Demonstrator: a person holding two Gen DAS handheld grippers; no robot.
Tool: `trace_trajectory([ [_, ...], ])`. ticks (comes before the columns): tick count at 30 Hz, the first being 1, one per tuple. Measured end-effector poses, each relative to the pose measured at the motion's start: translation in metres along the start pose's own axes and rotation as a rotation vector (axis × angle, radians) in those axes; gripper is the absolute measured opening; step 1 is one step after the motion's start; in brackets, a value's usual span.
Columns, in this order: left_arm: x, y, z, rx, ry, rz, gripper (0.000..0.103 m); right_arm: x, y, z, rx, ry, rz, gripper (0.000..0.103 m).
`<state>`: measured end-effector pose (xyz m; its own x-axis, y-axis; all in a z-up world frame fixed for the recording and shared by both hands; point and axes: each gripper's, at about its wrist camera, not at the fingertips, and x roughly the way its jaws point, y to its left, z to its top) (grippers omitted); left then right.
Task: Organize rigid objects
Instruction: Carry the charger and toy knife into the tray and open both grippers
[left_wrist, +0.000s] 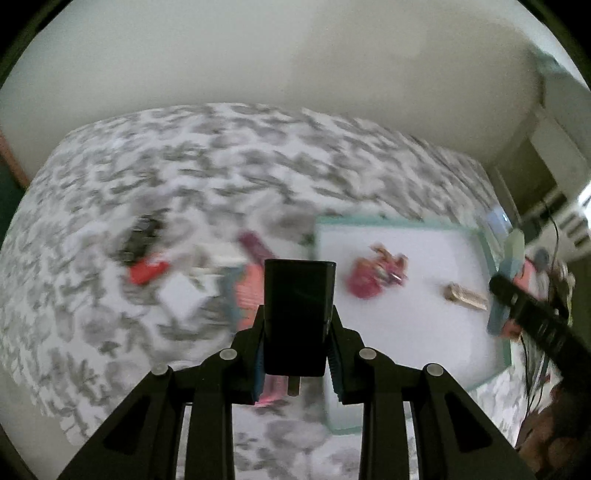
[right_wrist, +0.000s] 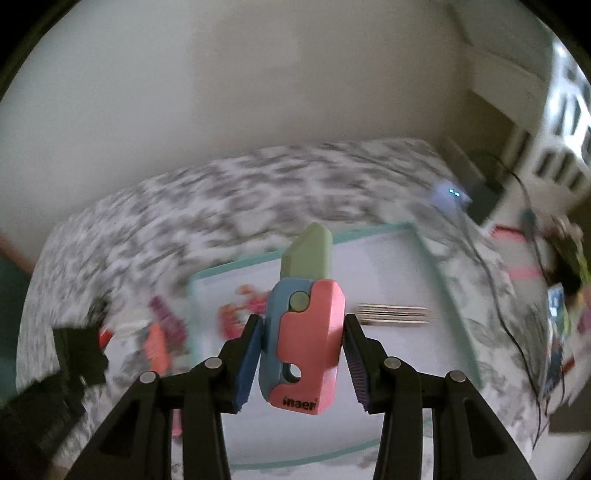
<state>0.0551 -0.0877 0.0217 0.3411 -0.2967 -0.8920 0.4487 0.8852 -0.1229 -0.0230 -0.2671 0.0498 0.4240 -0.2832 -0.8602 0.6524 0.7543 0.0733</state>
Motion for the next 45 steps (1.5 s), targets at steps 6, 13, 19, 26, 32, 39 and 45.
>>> trace_trajectory([
  [6,0.024,-0.053,-0.013,0.14,0.033,-0.004,0.029,0.015,-0.054,0.005,0.106,0.03,-0.083,0.047],
  [13,0.052,-0.081,-0.028,0.223,0.095,0.019,0.029,0.057,-0.086,-0.01,0.172,0.156,-0.115,0.047],
  [19,0.08,-0.09,-0.036,0.265,0.148,0.056,0.029,0.076,-0.09,-0.018,0.178,0.211,-0.121,0.047],
  [26,0.095,-0.093,-0.041,0.272,0.18,0.067,0.029,0.096,-0.096,-0.027,0.189,0.269,-0.127,0.047],
  [32,0.095,-0.092,-0.041,0.265,0.178,0.057,0.03,0.098,-0.098,-0.03,0.19,0.268,-0.123,0.046],
  [39,0.097,-0.094,-0.038,0.284,0.186,0.067,0.03,0.101,-0.096,-0.028,0.192,0.287,-0.105,0.048],
  [45,0.075,-0.094,-0.029,0.265,0.143,0.037,0.039,0.088,-0.087,-0.019,0.152,0.26,-0.093,0.059],
])
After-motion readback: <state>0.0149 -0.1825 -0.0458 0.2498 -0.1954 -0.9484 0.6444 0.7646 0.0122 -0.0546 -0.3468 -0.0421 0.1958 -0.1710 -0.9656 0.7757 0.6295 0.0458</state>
